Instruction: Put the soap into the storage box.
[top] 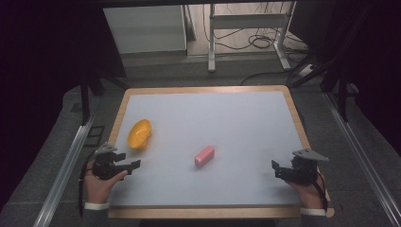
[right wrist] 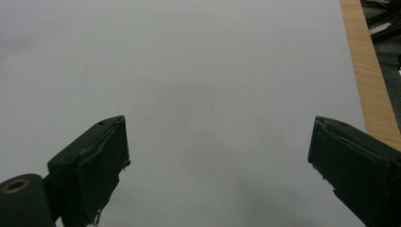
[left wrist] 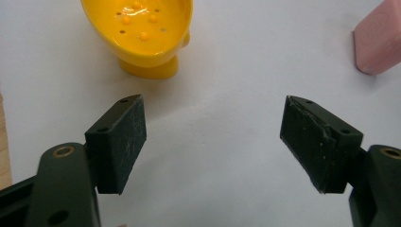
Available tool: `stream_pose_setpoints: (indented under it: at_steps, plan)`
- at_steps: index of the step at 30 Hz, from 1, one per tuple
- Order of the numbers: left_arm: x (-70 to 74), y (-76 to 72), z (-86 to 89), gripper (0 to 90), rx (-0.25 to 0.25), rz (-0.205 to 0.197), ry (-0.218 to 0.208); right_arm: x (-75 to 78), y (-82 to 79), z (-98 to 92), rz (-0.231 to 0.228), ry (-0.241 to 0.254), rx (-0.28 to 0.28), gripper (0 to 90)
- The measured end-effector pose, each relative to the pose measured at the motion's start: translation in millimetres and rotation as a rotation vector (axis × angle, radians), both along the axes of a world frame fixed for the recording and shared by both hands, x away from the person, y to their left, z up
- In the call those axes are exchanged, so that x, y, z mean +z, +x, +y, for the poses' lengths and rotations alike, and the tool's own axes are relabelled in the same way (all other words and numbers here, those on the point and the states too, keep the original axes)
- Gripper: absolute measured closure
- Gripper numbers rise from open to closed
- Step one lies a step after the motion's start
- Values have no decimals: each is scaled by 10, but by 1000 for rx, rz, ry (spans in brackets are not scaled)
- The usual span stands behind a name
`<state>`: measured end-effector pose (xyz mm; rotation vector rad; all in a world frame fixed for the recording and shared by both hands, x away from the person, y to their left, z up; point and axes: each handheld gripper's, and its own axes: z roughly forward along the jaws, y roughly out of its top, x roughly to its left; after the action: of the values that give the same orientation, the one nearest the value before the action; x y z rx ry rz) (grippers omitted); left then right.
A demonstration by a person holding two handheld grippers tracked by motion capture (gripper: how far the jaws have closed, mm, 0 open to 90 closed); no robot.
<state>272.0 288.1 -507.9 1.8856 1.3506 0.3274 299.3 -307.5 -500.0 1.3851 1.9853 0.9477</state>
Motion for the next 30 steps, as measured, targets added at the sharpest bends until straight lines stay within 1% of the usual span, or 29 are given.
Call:
stream_pose_setpoints:
  at_steps: [3,7,9,14,18,23,28,30]
  plan:
    - [6,-9,0,239,-2,-3,0,-7,5,-11,11,9,-13,57]
    - [39,-38,-18,240,-8,-13,-4,7,-11,-1,11,10,-12,57]
    - [45,-40,-29,240,-10,-14,-3,33,-28,2,1,13,-15,58]
    - [34,-28,-38,239,-12,-10,4,32,-28,-17,5,11,-24,58]
    - [28,-21,-38,239,-13,-7,5,16,-16,-38,21,14,-27,60]
    - [66,-33,-23,240,7,-5,7,19,-22,-55,18,26,-31,61]
    - [105,-19,-93,240,-12,-10,5,16,-21,-87,19,42,-31,62]
    - [121,-8,-133,240,-24,-9,15,23,-27,-100,8,56,-22,62]
